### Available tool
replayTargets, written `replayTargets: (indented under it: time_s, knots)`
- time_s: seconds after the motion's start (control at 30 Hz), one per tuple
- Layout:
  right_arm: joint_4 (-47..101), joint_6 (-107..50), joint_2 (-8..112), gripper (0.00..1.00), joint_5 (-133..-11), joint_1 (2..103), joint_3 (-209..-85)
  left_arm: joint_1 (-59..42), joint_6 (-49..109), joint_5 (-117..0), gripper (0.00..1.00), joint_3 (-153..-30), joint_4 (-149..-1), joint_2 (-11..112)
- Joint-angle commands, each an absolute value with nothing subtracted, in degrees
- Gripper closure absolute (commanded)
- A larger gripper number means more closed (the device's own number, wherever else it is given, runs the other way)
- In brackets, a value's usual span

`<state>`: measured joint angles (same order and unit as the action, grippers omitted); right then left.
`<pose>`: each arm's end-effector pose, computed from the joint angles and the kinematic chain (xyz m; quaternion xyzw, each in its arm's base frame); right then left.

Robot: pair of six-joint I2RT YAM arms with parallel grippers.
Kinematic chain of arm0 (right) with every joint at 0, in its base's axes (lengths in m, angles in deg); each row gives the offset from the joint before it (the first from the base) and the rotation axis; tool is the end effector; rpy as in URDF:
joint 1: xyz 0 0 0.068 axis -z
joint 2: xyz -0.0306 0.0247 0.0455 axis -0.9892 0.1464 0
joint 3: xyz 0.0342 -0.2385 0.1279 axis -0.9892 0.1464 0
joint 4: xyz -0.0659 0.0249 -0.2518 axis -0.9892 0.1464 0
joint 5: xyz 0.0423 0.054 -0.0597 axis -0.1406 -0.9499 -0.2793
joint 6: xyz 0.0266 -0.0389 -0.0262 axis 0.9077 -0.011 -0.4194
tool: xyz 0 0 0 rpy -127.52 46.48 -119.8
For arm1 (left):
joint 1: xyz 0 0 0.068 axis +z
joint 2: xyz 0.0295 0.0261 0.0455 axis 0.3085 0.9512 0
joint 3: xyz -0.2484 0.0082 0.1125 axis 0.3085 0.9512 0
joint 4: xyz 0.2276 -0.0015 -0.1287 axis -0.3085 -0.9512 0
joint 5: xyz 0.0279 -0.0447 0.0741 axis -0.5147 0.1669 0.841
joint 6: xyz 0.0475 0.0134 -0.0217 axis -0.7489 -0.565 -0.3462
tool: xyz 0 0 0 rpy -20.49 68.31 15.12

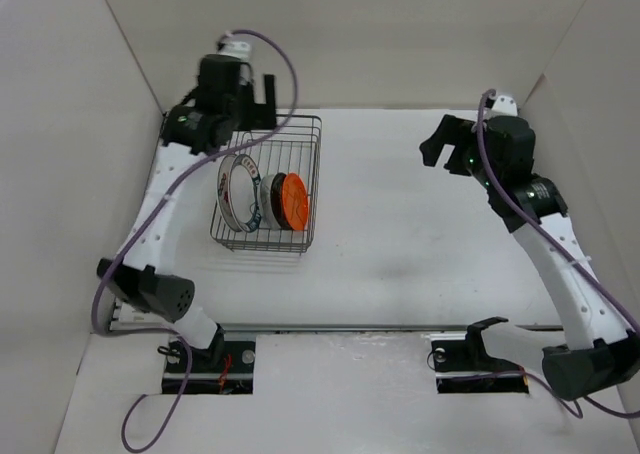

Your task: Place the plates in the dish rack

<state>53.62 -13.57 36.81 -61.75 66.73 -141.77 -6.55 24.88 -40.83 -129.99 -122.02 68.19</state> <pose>0.2443 0.0633 0.3920 0.0597 0.8289 0.1573 0.5335 0.3195 -0.1394 0.4571 0.0915 0.8480 -0.0709 0.5172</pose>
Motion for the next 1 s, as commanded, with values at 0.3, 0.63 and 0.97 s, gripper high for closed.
replayTargets:
  time_s: [0.3, 0.63, 0.97]
  knots:
    - [75.88, -19.98, 24.03, 0.00, -46.18, 64.97, -158.13, 17.70, 18.65, -47.15, 0.01, -110.56, -107.70, 38.72]
    - [76.59, -19.98, 14.45, 0.00, -43.18, 63.74, -155.23, 18.23, 18.82, -41.07, 0.01, -102.38, -111.83, 22.61]
    - [77.82, -19.98, 12.07, 0.00, -41.61, 60.75, -155.76, 21.56, 19.87, -42.65, 0.01, -101.06, -113.94, 19.96]
